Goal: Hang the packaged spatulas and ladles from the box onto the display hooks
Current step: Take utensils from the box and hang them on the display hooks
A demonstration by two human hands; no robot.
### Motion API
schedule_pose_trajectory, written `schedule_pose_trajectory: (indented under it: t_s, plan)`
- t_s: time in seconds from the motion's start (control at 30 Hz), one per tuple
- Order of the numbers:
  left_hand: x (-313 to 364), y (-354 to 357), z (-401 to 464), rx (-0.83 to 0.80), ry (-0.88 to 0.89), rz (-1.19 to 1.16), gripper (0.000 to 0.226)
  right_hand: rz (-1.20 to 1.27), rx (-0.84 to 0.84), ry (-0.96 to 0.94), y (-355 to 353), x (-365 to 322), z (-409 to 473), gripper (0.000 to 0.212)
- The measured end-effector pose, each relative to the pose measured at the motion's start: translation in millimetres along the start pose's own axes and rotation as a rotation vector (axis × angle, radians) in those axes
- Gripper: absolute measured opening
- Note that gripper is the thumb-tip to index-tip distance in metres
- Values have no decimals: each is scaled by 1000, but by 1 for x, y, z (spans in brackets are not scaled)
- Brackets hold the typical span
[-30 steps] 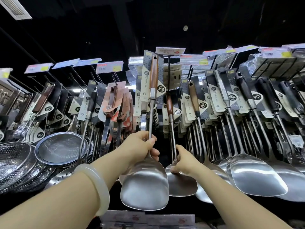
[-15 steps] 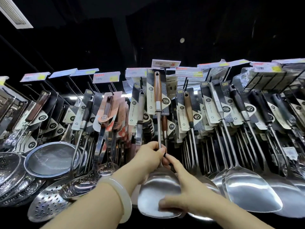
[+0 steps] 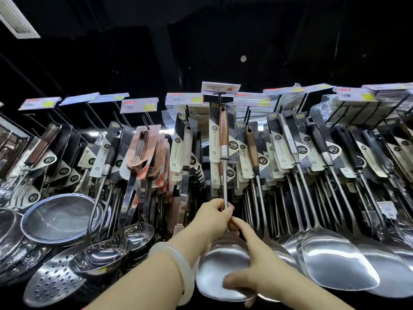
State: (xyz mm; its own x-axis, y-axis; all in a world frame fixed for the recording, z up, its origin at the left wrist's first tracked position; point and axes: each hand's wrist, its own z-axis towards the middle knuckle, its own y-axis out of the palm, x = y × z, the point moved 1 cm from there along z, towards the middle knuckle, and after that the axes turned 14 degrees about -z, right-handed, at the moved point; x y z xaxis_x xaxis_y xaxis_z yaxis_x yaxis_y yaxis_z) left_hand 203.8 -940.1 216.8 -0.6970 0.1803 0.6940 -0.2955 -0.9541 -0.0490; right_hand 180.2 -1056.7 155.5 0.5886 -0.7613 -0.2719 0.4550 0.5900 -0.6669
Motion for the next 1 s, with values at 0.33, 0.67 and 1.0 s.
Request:
schedule_pose_trajectory:
  t_s: [0.33, 0.67, 1.0]
  plan:
    - [-5, -1, 14, -24, 10, 48, 14, -86, 11, 97, 0, 12, 18, 113]
    - [-17, -1, 21, 7, 69, 94, 15, -111, -3, 87, 2, 17, 23, 116]
    - [-25, 2, 23, 16, 74, 78, 15, -124, -28, 69, 3, 20, 20, 118]
